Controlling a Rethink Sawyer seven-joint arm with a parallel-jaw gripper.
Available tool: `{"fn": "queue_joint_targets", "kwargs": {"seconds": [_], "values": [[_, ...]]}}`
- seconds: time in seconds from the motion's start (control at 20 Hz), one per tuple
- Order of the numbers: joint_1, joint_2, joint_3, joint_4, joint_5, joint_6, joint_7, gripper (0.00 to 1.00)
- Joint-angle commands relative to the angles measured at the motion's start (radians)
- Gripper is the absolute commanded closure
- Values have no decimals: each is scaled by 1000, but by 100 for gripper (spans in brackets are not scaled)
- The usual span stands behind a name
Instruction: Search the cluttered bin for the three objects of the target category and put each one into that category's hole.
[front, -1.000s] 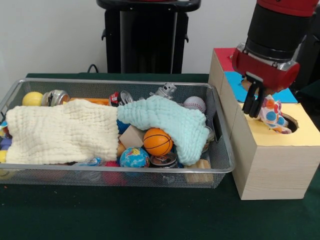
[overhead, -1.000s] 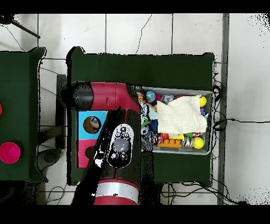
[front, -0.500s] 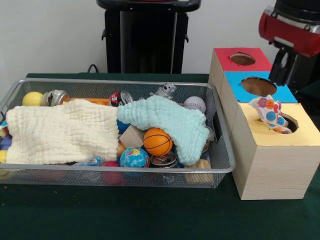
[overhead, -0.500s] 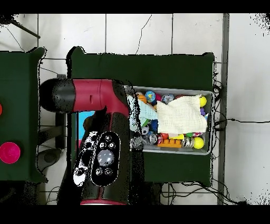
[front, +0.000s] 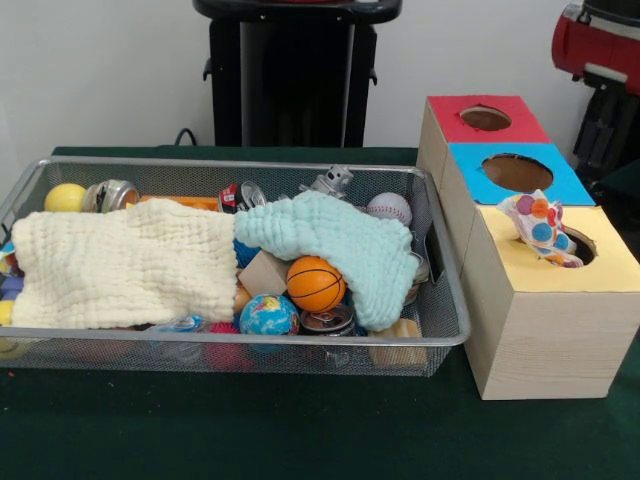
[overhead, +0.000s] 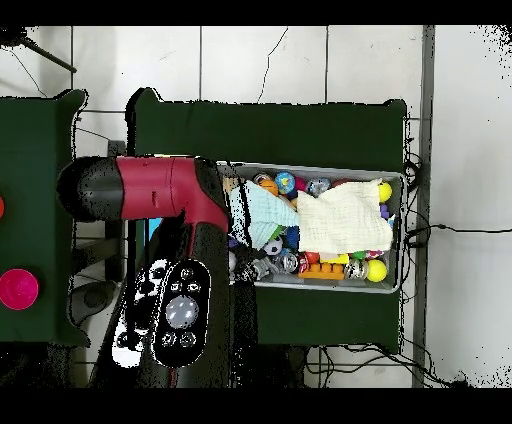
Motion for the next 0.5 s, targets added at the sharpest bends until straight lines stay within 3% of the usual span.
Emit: {"fn": "queue_joint_targets", "kwargs": {"seconds": [0.05, 0.5], "values": [[-26, 76, 61, 146, 1, -117, 104, 100], [-61, 101, 81, 151, 0, -173, 60, 100]]}}
